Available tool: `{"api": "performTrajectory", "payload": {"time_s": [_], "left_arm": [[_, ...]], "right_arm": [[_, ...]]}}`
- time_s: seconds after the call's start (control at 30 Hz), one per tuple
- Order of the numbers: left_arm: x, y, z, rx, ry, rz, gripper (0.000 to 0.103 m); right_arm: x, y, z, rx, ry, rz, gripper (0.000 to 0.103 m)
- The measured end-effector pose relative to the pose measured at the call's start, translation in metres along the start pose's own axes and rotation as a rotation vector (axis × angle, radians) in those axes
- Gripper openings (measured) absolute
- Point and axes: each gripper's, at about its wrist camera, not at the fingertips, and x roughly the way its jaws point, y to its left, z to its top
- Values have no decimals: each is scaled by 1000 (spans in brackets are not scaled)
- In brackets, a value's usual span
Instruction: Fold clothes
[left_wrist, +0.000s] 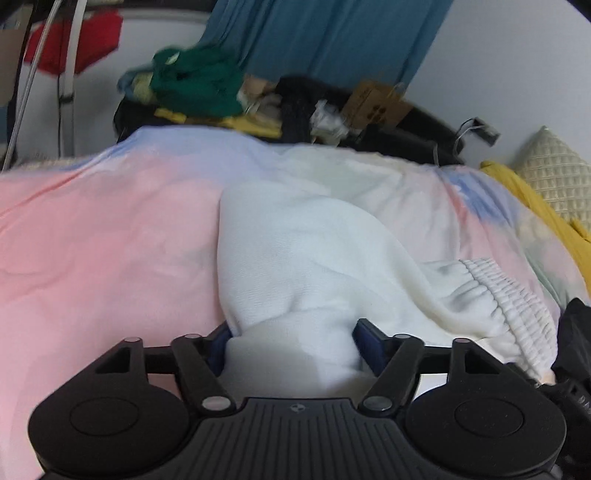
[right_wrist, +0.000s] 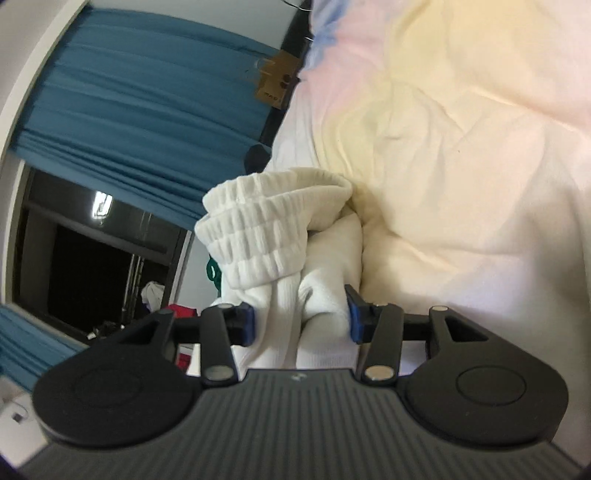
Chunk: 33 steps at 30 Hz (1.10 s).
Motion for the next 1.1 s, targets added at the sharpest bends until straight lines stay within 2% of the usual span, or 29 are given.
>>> {"api": "performTrajectory", "payload": {"time_s": [0.07, 0.17, 0.23, 0.37, 0.5, 0.6, 0.77, 0.9, 1.1], "left_arm": [[-2, -1, 2, 10, 10, 2, 71], [-10, -9, 7, 42, 31, 28, 71], [-20, -13, 10, 62, 42, 51, 71], [-71, -20, 11, 117, 19, 60, 74], [-134, -31, 5, 179, -18, 58, 76], [-181, -40, 1, 225, -46, 56, 79], [-261, -59, -2, 262, -120, 37, 83], [-329, -75, -22, 327, -197, 14, 90], [-411, -87, -65, 322, -301, 4, 102]], "right_arm": [[4, 3, 3, 13, 9, -13, 52], [7, 10, 8, 49, 23, -61, 62], [0, 9, 8, 97, 44, -110, 74], [-28, 15, 5, 154, 79, -216, 76], [-65, 43, 7, 74, 66, -273, 76], [-96, 71, 5, -18, 54, -292, 76], [-151, 129, -16, -295, 54, -277, 76], [-195, 172, -38, -474, 40, -232, 76], [-264, 221, -81, -721, -59, -171, 83]]}}
